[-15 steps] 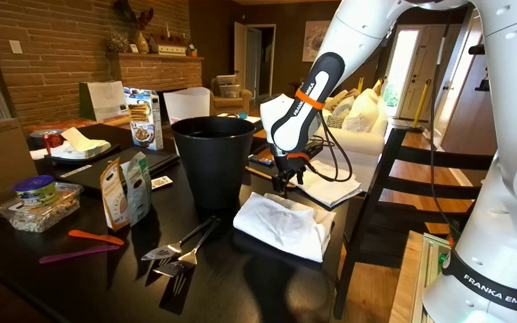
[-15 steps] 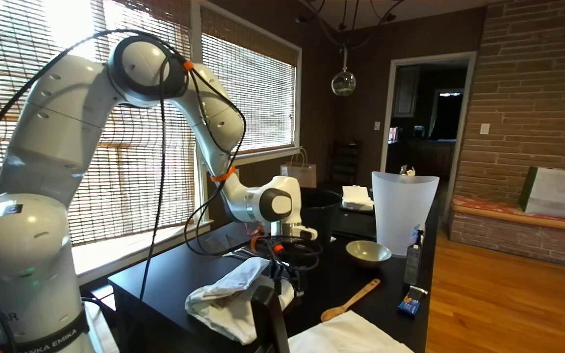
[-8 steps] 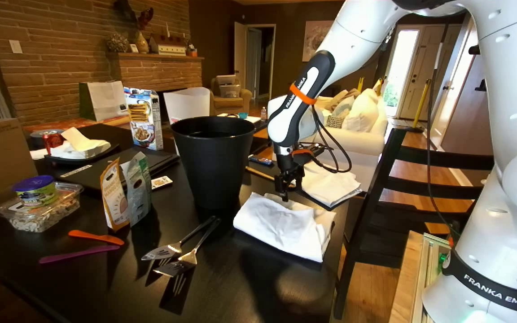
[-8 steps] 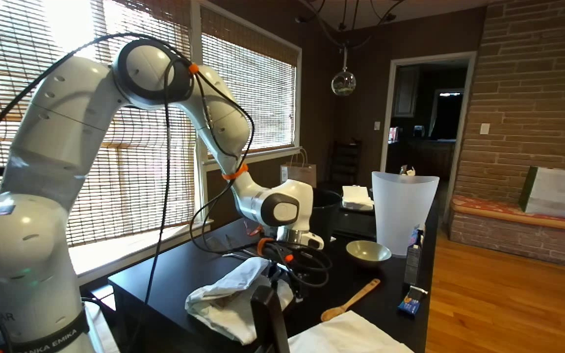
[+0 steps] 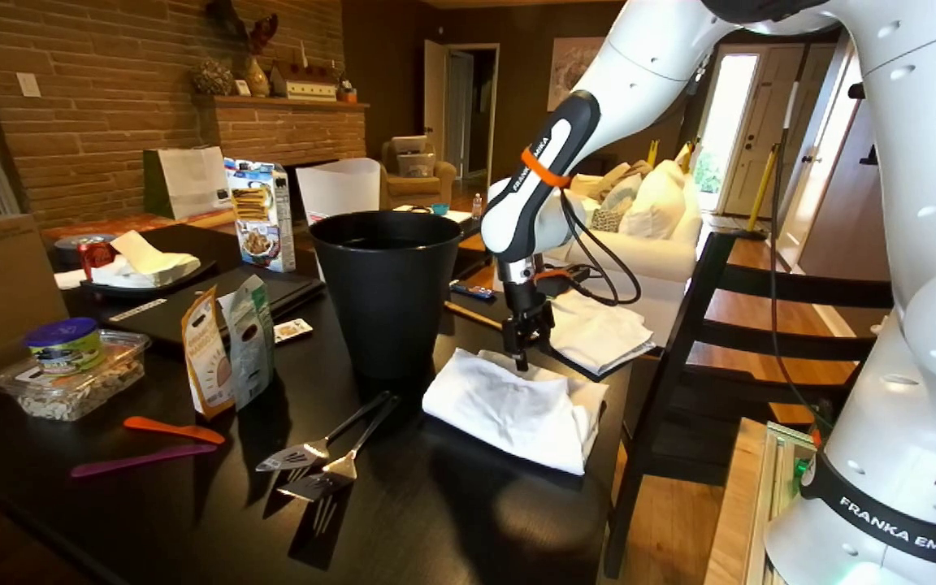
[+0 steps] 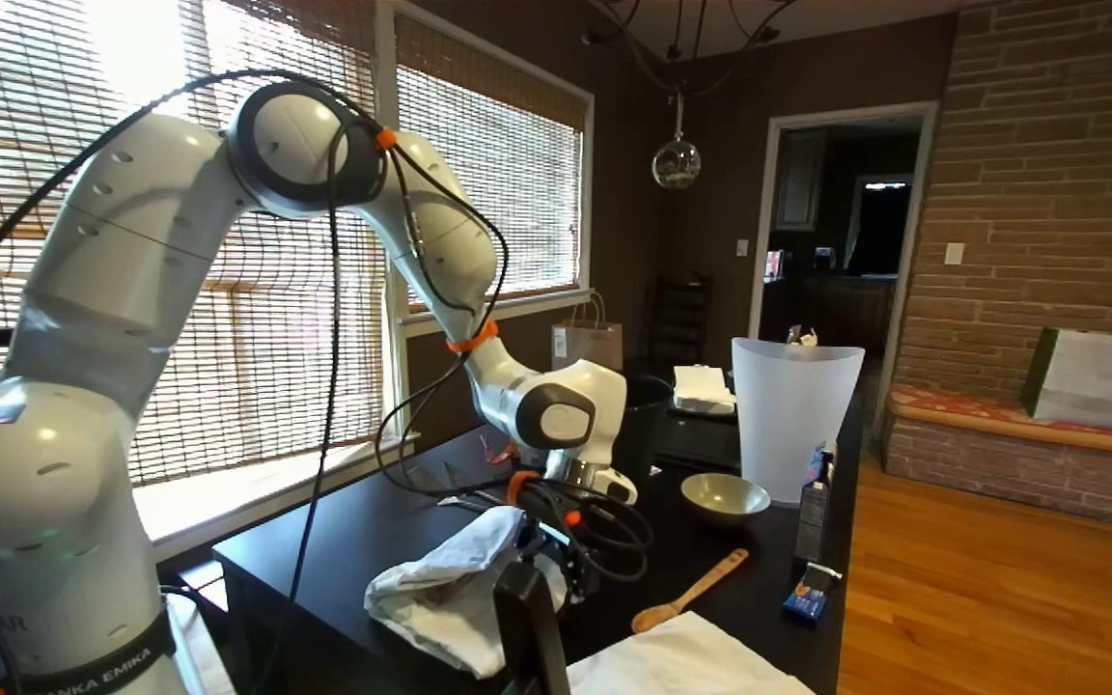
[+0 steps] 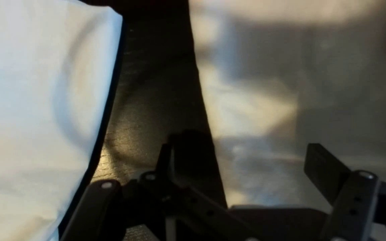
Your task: Fold the towel in half
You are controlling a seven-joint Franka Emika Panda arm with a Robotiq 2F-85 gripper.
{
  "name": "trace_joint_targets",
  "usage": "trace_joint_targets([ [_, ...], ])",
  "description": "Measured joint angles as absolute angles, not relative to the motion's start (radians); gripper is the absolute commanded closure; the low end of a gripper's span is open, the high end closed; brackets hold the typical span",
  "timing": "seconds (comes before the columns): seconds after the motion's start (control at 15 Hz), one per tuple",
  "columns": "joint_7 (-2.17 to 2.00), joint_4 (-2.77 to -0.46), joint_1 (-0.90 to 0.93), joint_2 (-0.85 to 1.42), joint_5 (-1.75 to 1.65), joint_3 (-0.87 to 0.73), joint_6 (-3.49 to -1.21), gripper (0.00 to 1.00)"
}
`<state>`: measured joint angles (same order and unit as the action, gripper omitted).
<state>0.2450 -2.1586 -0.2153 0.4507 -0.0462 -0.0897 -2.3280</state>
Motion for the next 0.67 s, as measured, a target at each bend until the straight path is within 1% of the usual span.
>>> trace_joint_targets([
  [0.07,0.252,-2.154,-0.217,0.454,-0.043,-0.089,-2.317,0.07],
  [0.13,0.259,-2.149,-0.219,0.459,-0.041,-0.088,-2.307,0.11],
  [0.2,0.265,-2.143,-0.220,0.465,-0.040,-0.087,-2.299,0.20],
  [0.27,0.270,-2.138,-0.220,0.471,-0.039,-0.086,-2.293,0.03],
  [0.33,0.275,-2.134,-0.221,0.477,-0.039,-0.085,-2.288,0.03],
  [0.4,0.282,-2.129,-0.221,0.483,-0.039,-0.083,-2.283,0.01],
  [0.53,0.294,-2.119,-0.221,0.496,-0.039,-0.079,-2.271,0.00],
  [0.6,0.301,-2.114,-0.221,0.503,-0.039,-0.077,-2.265,0.25],
  [0.67,0.305,-2.109,-0.221,0.510,-0.039,-0.076,-2.262,0.25],
])
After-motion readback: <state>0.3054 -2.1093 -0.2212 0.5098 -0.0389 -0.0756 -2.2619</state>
